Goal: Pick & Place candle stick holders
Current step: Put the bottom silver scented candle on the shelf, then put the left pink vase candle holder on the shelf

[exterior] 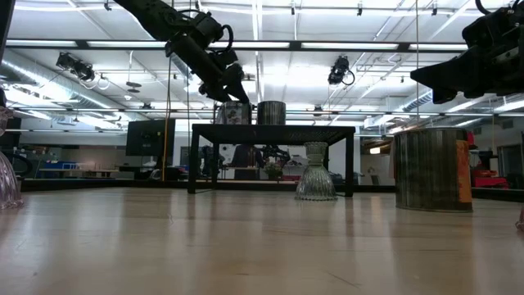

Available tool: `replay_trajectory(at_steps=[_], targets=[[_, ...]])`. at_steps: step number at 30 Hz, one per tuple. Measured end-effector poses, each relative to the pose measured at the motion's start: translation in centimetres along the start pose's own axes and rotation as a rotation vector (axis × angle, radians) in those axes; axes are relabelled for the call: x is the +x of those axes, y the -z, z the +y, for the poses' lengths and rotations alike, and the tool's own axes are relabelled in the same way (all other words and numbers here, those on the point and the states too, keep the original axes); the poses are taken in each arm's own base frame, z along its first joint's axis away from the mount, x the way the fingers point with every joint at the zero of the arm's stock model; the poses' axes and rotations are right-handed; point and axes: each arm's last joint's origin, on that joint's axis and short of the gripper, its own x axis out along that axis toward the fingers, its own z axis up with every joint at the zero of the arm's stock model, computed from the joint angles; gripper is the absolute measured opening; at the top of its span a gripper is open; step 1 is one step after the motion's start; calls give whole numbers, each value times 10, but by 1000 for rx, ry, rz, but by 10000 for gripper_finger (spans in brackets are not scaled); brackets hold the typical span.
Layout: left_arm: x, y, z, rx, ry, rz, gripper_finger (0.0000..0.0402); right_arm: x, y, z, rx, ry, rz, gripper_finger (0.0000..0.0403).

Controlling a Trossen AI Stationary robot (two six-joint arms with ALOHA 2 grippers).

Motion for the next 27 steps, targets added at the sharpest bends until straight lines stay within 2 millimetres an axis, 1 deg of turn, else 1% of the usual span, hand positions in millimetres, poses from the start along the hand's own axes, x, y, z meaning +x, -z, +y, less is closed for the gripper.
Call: replay_trajectory(at_steps=[11,18,21,27], targets=[[-12,-25,5,3,-20,-49,400,0,0,0,0,0,0,20],[-24,-39,7,11,-16,-18,398,0,0,0,0,0,0,20],[-28,-42,7,20,-11,2,397,0,0,0,0,0,0,20],[-42,-52,9,26,-1,52,397,0,0,0,0,0,0,20]])
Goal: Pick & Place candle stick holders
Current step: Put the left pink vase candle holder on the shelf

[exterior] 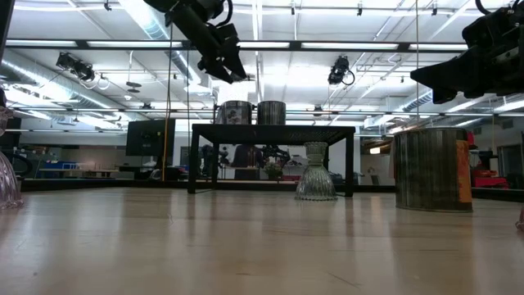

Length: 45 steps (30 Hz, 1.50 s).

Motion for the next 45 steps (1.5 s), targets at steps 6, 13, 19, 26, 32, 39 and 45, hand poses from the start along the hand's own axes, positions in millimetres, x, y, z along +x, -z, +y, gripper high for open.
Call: replay_trajectory(at_steps=[6,13,19,26,32,39,45], targets=[[-9,-6,-1,3,14,23,397,0,0,0,0,0,1,20],[-9,-4,-10,17,42,56,397,0,0,0,0,0,1,20],[-4,0,-26,40,79,76,397,0,0,0,0,0,0,20],[-13,16,-50,79,137,97,397,0,0,0,0,0,0,20],[-30,29,-68,111,169,83,397,0,0,0,0,0,0,20],[-47,43,-84,145,210,77,397,0,0,0,0,0,0,20],[-60,57,-99,192,258,79,397,0,0,0,0,0,0,20]])
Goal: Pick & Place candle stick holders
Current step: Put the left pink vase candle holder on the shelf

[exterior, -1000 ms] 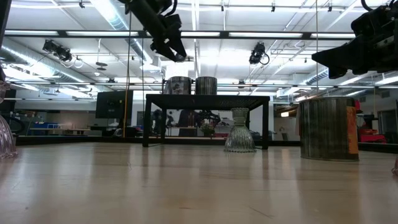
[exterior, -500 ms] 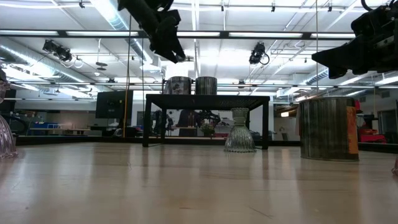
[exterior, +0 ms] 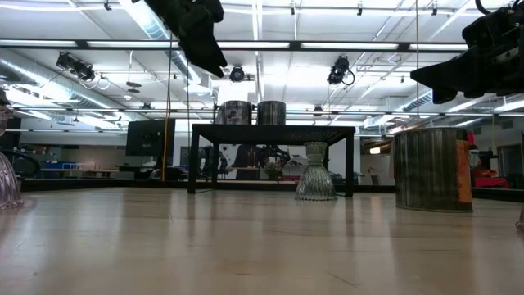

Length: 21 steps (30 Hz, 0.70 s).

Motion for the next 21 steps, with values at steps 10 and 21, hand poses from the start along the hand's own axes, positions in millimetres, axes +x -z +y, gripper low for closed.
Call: replay_trajectory(at_steps=[10,21], targets=[[-8,8,-38,100,108,32,397,0,0,0,0,1,0,20],[-19,18,-92,275,268,141,397,0,0,0,0,0,0,20]])
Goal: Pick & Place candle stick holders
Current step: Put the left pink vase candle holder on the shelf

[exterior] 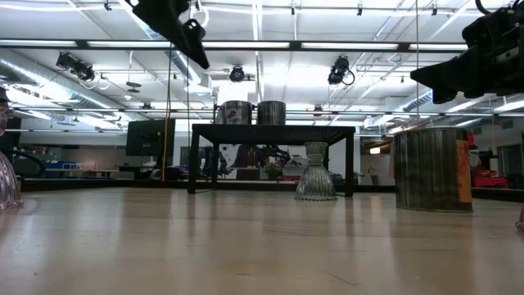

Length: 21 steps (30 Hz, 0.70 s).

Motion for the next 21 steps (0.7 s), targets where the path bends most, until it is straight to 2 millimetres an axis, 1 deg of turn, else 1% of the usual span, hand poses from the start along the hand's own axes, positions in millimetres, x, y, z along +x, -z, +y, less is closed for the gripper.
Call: replay_trajectory(at_steps=[11,16,21], targets=[[-1,0,-57,47,112,80,397,0,0,0,0,0,0,20],[-4,1,-75,88,154,97,397,0,0,0,0,0,0,20],[-8,8,-91,145,173,165,397,0,0,0,0,0,1,20]])
